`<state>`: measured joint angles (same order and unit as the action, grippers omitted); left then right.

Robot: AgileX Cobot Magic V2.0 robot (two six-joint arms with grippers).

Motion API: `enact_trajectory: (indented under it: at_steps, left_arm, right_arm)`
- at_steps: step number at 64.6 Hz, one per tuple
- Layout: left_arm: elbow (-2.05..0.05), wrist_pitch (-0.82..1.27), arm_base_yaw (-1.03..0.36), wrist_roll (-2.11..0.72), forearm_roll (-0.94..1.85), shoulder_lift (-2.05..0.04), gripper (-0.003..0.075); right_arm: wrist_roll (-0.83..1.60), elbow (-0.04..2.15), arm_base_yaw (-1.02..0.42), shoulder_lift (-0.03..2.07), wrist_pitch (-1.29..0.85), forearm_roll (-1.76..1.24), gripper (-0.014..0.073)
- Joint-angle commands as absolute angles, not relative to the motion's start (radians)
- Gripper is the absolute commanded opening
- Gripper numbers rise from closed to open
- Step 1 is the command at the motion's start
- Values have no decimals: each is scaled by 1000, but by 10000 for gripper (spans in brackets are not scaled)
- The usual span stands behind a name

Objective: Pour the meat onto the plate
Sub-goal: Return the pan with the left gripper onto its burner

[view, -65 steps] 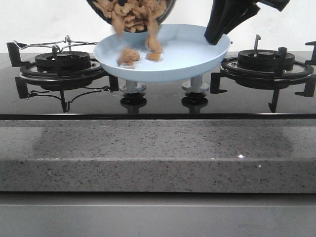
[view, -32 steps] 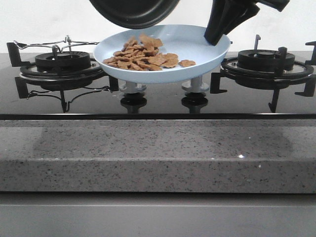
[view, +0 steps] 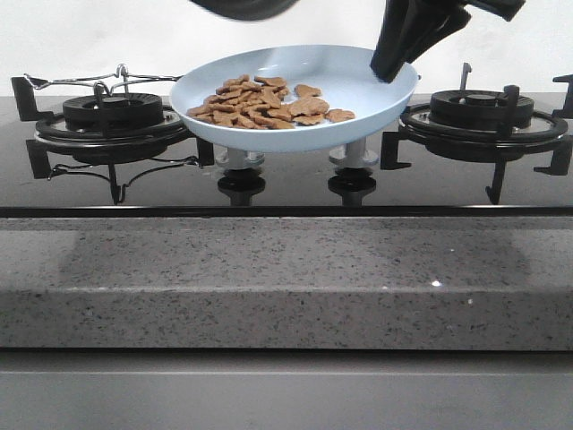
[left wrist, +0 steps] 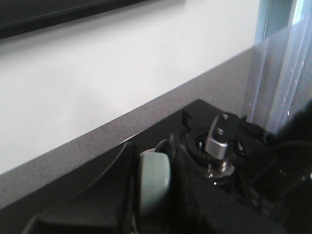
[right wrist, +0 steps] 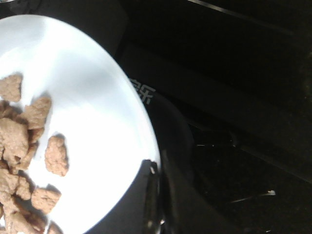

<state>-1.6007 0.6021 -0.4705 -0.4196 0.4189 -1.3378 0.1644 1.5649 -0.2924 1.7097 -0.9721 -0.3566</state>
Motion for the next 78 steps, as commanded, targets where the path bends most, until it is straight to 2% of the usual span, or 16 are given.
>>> enact_trajectory:
  at_steps: [1, 16, 28, 34, 52, 78]
  left_arm:
    - [-1641, 530, -345, -419, 671, -1297, -20]
    - [-1525, 655, 69, -541, 1244, -1309, -20]
    - [-1394, 878, 299, -666, 1719, -1416, -20]
    - [-1365, 894, 336, -675, 1865, -1491, -20]
    - [-1368, 833, 341, -673, 1865, -1651, -20]
    - [-1368, 808, 335, -672, 1865, -1775, -20]
  right_arm:
    - [170, 1590, -289, 1655, -935, -386, -69]
    - [170, 1590, -289, 1655, -935, -386, -69]
    - [170, 1590, -289, 1655, -935, -386, -69]
    - [170, 1590, -289, 1655, -935, -386, -69]
    - [170, 1590, -289, 1655, -935, -386, -69]
    - [170, 1590, -289, 1655, -935, -386, -69]
